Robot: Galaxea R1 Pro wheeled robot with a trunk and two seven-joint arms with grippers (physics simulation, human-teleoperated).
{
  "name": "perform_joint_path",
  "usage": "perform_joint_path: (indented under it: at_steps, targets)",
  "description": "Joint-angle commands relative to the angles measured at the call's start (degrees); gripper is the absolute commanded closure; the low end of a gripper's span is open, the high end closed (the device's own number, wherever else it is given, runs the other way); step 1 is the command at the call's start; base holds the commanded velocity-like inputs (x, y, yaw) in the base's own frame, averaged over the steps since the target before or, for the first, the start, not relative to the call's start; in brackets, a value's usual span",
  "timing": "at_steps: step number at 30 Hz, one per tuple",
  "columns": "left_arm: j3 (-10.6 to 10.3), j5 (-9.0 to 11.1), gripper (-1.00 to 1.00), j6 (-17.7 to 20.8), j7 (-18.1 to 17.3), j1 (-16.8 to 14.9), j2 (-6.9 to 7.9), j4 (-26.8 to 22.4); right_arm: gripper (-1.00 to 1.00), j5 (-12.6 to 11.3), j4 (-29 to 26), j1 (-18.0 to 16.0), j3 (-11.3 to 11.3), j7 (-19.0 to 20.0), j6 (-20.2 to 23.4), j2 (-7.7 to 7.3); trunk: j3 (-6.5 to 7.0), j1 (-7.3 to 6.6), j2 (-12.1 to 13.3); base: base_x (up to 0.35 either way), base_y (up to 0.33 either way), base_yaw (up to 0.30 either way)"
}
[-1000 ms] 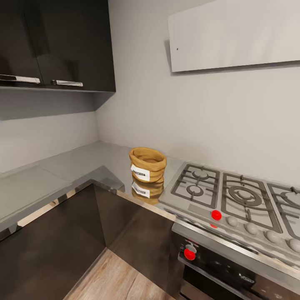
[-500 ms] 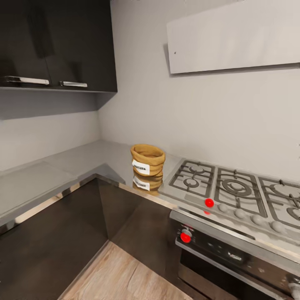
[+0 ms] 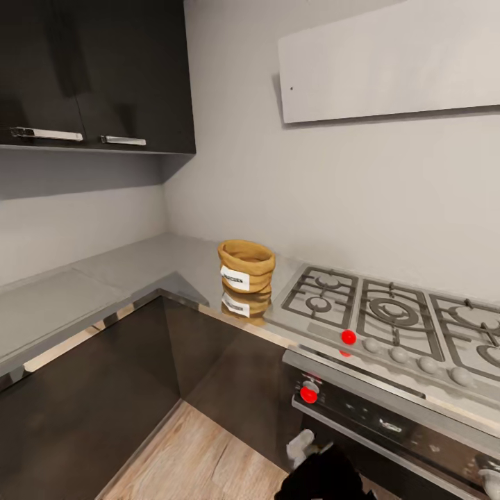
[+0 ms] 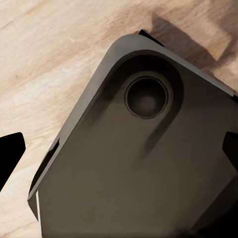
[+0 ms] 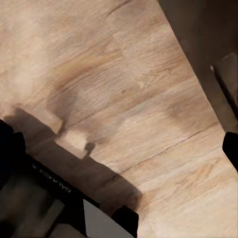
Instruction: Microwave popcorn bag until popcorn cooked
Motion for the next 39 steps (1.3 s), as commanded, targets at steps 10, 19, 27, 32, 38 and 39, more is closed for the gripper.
perform_joint_path:
  at_steps: [10, 19, 27, 32, 38, 39]
  targets:
    - [0.0, -0.2, -1.00, -0.1, 0.0, 0.0, -0.09, 0.0, -1.00, 0.4, -24.8, -28.1, 6.6, 25.9, 19.3, 0.02, -0.07, 0.00, 0.0, 0.000, 0.000, 0.000]
    - [-0.1, -0.4, -1.00, -0.1, 0.0, 0.0, -0.09, 0.0, -1.00, 0.4, -24.7, -49.8, 6.3, 28.4, 19.3, 0.02, -0.07, 0.00, 0.0, 0.000, 0.000, 0.000]
    - [-0.1, -0.4, -1.00, -0.1, 0.0, 0.0, -0.07, 0.0, -1.00, 0.8, -0.8, -75.1, -1.7, 22.7, 19.3, 0.02, -0.07, 0.00, 0.0, 0.000, 0.000, 0.000]
    - [0.0, -0.4, -1.00, -0.1, 0.0, 0.0, -0.09, 0.0, -1.00, 0.9, 2.5, -80.6, -7.6, 5.8, 19.3, 0.02, -0.07, 0.00, 0.0, 0.000, 0.000, 0.000]
    - [0.0, -0.4, -1.00, -0.1, 0.0, 0.0, -0.09, 0.0, -1.00, 0.8, 3.9, -80.8, -8.8, -3.1, 19.3, 0.02, -0.07, 0.00, 0.0, 0.000, 0.000, 0.000]
    - [0.0, -0.4, -1.00, -0.1, 0.0, 0.0, -0.09, 0.0, -1.00, 0.8, 4.0, -80.8, -8.8, -3.1, 19.3, 0.02, -0.07, 0.00, 0.0, 0.000, 0.000, 0.000]
